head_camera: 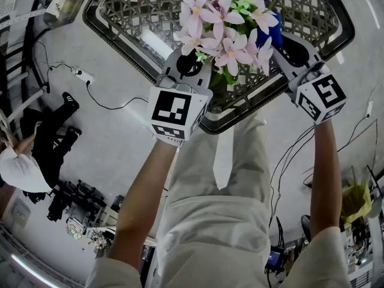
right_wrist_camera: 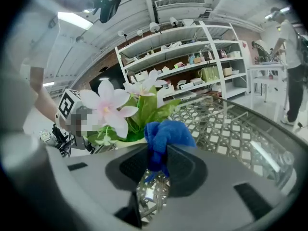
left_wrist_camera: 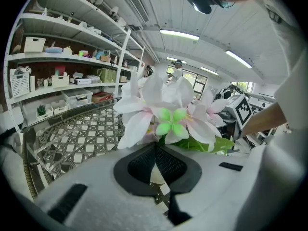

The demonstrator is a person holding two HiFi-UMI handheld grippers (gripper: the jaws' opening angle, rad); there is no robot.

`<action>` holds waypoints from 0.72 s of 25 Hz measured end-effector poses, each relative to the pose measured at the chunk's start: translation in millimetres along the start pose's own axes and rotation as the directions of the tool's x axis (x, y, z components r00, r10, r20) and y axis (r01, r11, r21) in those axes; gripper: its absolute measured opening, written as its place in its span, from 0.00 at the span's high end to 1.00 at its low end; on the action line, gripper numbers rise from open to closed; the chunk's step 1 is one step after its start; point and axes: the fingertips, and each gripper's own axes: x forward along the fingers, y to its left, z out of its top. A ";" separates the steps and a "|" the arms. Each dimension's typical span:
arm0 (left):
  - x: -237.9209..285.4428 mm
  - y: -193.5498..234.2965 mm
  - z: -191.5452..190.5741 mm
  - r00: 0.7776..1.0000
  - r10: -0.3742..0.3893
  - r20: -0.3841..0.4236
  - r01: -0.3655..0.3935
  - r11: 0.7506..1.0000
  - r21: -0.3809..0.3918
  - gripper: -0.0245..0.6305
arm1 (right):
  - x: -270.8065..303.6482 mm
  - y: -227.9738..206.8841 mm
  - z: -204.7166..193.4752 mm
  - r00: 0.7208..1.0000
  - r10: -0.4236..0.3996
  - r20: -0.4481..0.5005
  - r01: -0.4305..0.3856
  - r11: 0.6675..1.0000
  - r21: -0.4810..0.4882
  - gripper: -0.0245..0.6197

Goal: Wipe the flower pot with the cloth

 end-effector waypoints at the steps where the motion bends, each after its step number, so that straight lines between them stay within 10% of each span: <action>1: 0.0 0.0 0.1 1.000 0.000 0.000 0.000 1.000 0.001 0.93 | 3.5 -3.3 1.7 1.000 0.002 -0.003 -0.002 1.000 -0.008 0.80; 18: 0.5 -0.2 -0.4 1.000 0.002 0.005 -0.002 1.000 -0.009 0.93 | 32.8 -17.1 11.6 0.993 0.089 -0.071 -0.094 0.993 -0.069 0.80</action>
